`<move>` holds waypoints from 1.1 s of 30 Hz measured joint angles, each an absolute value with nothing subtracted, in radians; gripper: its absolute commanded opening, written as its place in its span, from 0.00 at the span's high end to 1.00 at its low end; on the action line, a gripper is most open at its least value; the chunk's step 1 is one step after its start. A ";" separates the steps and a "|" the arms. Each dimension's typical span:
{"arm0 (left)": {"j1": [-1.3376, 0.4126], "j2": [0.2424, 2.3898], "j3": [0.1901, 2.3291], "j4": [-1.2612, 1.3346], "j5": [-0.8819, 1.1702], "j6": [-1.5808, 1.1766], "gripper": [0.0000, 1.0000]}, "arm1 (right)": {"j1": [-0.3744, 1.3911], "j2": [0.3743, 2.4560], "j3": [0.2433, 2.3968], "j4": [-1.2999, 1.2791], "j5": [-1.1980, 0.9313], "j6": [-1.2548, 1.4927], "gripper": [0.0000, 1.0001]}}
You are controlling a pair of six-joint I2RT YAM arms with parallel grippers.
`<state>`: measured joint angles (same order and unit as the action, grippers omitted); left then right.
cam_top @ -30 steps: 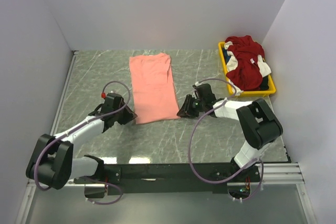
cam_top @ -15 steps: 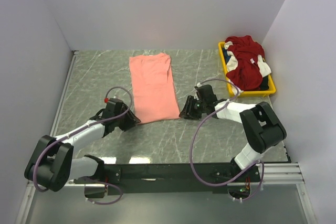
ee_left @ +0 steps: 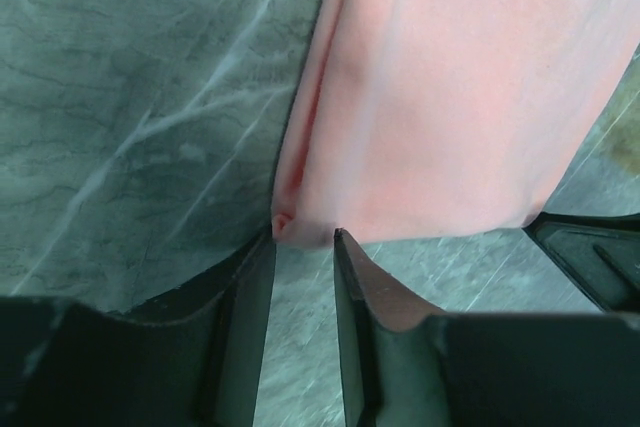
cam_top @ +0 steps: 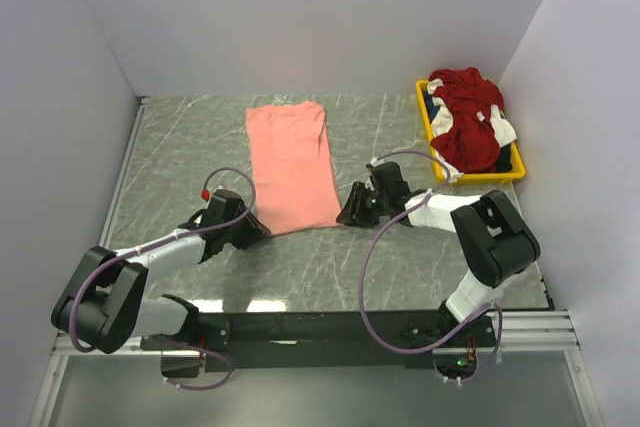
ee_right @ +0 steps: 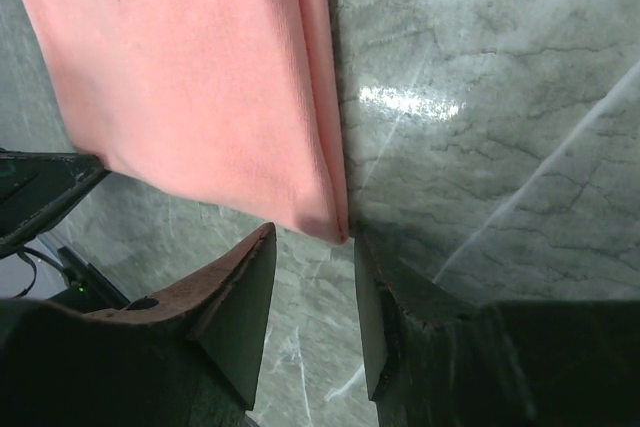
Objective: Fold and stack the t-shirts
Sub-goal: Fold the tshirt
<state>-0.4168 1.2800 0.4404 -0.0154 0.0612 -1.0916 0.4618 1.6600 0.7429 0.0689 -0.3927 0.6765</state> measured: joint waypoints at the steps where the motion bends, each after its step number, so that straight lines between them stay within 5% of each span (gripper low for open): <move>1: -0.417 1.280 0.439 -0.014 0.055 -1.095 0.65 | 0.463 1.662 0.743 0.072 -0.393 0.677 0.56; 12: -0.423 1.267 0.438 -0.047 -0.002 -1.112 0.82 | 0.475 1.693 0.750 0.103 -0.404 0.691 0.76; 17: -0.424 1.264 0.438 -0.053 -0.016 -1.111 0.99 | 0.476 1.700 0.750 0.097 -0.405 0.694 0.91; 21: -0.429 1.249 0.438 -0.067 -0.023 -1.108 0.99 | 0.477 1.700 0.750 0.096 -0.405 0.694 1.00; 33: -0.516 1.081 0.438 -0.194 -0.054 -1.100 0.99 | 0.496 1.573 0.619 0.118 -0.407 0.707 1.00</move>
